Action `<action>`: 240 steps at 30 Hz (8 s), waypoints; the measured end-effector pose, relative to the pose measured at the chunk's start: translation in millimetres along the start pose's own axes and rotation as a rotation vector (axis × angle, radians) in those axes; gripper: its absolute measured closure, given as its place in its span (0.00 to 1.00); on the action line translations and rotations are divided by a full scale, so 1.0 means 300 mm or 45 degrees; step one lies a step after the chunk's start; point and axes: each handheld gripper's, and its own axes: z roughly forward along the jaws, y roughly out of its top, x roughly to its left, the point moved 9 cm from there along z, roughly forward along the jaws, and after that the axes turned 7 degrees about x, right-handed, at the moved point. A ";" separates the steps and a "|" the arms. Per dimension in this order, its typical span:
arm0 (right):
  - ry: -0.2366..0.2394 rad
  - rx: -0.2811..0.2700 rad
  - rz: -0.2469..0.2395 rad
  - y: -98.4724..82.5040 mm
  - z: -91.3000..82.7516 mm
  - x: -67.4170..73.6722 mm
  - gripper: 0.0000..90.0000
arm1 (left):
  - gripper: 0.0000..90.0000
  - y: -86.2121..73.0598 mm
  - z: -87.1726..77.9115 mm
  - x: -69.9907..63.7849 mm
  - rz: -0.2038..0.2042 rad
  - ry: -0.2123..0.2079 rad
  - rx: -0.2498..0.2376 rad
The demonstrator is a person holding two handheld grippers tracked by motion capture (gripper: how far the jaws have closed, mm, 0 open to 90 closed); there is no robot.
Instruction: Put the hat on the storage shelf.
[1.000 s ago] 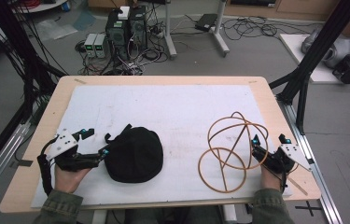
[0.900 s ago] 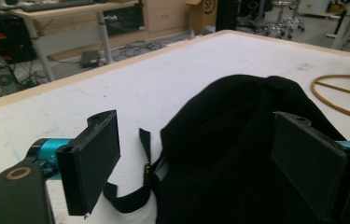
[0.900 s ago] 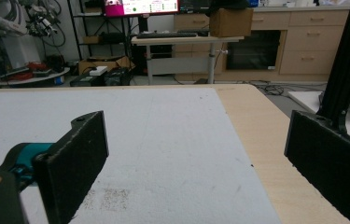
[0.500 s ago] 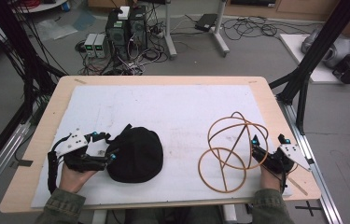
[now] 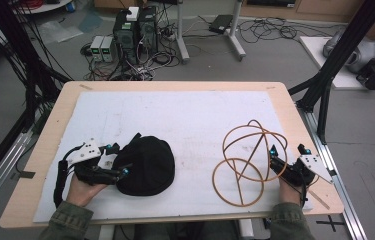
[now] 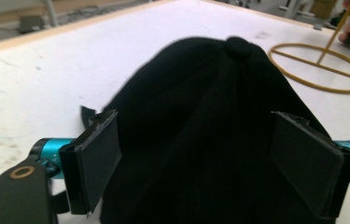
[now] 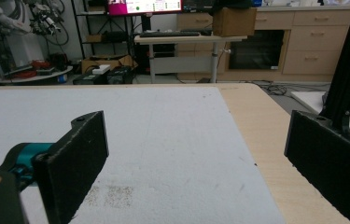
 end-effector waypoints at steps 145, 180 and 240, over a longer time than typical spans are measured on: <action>0.038 -0.027 -0.017 0.012 -0.011 0.017 0.06 | 0.97 0.756 -0.088 -0.408 0.308 -0.269 -0.929; 0.052 -0.032 -0.031 0.015 -0.009 0.025 0.06 | 0.97 0.813 0.177 -0.561 0.286 -0.515 -0.900; 0.051 -0.034 -0.036 0.013 -0.017 0.026 0.06 | 0.52 0.804 0.373 -0.606 0.292 -0.680 -0.490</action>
